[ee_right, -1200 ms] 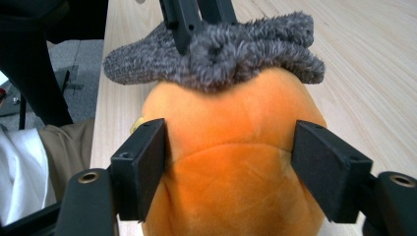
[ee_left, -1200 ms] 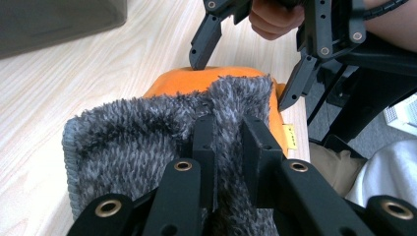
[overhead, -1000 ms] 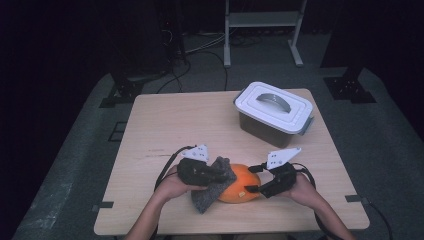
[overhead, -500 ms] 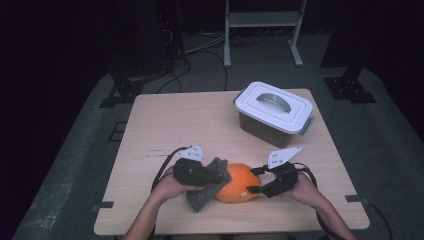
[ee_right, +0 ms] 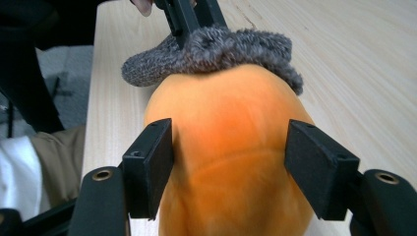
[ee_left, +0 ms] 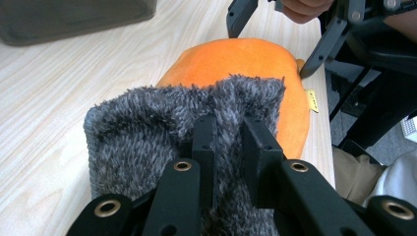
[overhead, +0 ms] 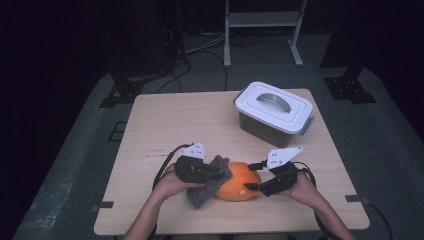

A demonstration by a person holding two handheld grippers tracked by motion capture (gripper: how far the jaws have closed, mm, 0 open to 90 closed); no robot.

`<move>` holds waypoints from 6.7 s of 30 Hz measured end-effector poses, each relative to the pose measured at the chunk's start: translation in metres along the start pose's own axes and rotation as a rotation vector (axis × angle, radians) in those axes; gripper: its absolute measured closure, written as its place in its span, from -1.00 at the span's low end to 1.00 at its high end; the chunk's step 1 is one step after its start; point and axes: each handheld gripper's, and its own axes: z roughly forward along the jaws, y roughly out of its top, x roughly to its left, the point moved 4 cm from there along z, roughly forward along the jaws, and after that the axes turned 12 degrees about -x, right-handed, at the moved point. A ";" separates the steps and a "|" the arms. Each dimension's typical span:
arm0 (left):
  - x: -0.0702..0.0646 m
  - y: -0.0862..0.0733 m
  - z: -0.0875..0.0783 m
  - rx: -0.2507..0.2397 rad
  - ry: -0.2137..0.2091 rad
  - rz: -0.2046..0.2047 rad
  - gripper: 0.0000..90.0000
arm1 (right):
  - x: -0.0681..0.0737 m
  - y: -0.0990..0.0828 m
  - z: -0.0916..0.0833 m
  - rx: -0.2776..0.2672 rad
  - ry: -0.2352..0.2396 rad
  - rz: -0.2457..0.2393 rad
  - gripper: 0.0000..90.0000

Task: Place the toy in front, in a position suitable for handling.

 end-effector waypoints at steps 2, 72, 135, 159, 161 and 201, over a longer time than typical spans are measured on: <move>0.000 0.000 0.000 0.003 0.001 0.005 0.72 | 0.002 -0.001 0.004 0.020 -0.010 -0.035 -0.14; -0.009 0.010 0.011 -0.043 -0.070 0.001 0.71 | 0.002 -0.020 0.009 0.064 0.023 0.006 -0.19; -0.006 0.009 0.001 -0.062 -0.031 -0.020 0.71 | 0.014 -0.015 0.016 0.076 0.010 -0.081 0.05; -0.007 -0.019 -0.011 -0.081 -0.028 -0.069 0.72 | 0.007 -0.025 0.011 0.073 0.077 0.041 -0.01; -0.008 -0.012 -0.011 -0.072 -0.016 -0.045 0.73 | 0.010 -0.021 0.009 0.066 0.064 -0.008 0.22; -0.014 0.016 -0.027 -0.051 0.027 0.037 0.75 | 0.012 -0.001 0.011 -0.017 0.034 0.015 0.41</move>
